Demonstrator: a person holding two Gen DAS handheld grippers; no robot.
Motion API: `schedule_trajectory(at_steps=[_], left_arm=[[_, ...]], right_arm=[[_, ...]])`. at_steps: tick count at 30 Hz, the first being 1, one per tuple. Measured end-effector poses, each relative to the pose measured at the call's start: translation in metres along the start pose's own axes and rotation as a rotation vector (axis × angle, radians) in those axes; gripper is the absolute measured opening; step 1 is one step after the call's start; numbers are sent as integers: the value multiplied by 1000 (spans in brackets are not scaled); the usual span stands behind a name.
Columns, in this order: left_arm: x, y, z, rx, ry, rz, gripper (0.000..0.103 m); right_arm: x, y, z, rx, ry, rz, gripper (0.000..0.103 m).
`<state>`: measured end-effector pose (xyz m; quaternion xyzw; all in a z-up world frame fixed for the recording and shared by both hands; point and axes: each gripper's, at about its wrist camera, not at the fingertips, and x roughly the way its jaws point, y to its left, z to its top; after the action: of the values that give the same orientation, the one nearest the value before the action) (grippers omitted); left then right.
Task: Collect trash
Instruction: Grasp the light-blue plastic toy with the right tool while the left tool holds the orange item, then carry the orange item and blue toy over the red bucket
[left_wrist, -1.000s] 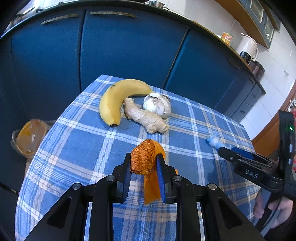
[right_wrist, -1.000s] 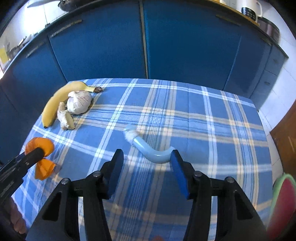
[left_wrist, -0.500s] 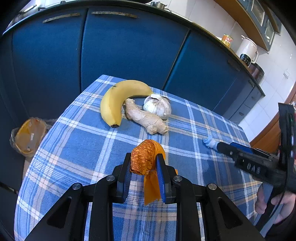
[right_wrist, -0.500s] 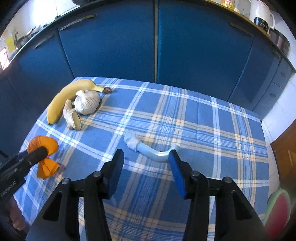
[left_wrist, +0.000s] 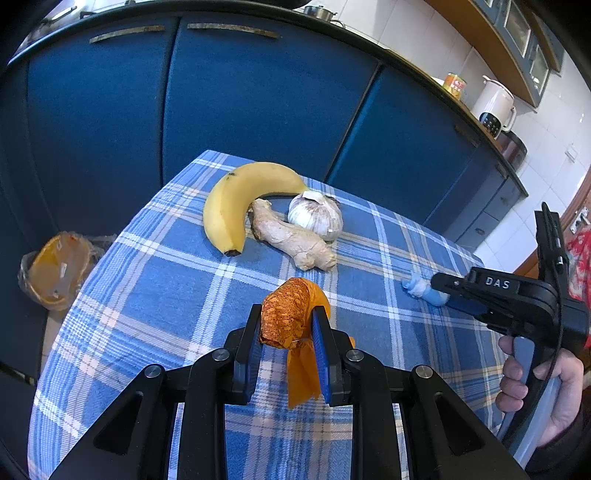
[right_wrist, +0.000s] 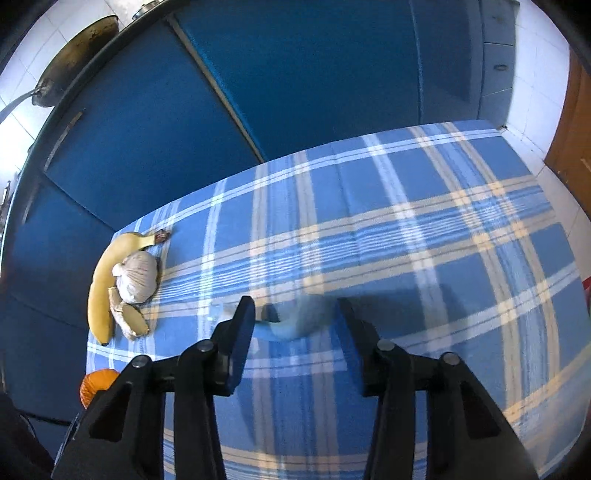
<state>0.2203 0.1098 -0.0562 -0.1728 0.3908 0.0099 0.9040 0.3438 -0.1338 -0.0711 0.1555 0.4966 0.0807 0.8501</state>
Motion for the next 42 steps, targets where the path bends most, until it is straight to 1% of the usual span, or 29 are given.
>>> schedule_trajectory(at_steps=[2, 4, 5, 8, 12, 20, 29, 37, 42], left_arm=[[0, 0, 0, 2, 0, -1, 26], [0, 0, 0, 1, 0, -2, 26], [0, 0, 0, 1, -1, -3, 26], [0, 0, 0, 0, -1, -5, 26], [-2, 0, 0, 3, -4, -9, 26], [-5, -5, -1, 14, -14, -28, 26], [-11, -23, -6, 69, -23, -66, 26], [-27, -43, -8, 116, -35, -81, 26], [-45, -69, -15, 168, -29, -122, 26]], right_arm=[[2, 7, 0, -19, -11, -9, 42], [7, 13, -1, -37, 6, -11, 15], [11, 15, -2, -36, 16, -8, 14], [11, 20, -6, -66, 1, -14, 14], [5, 21, -14, -97, -3, 1, 13], [-45, 9, -40, -122, -67, 33, 13], [-106, -31, -78, -62, -127, 39, 13], [-157, -71, -112, -18, -189, -2, 13], [-190, -107, -132, 31, -240, -46, 13]])
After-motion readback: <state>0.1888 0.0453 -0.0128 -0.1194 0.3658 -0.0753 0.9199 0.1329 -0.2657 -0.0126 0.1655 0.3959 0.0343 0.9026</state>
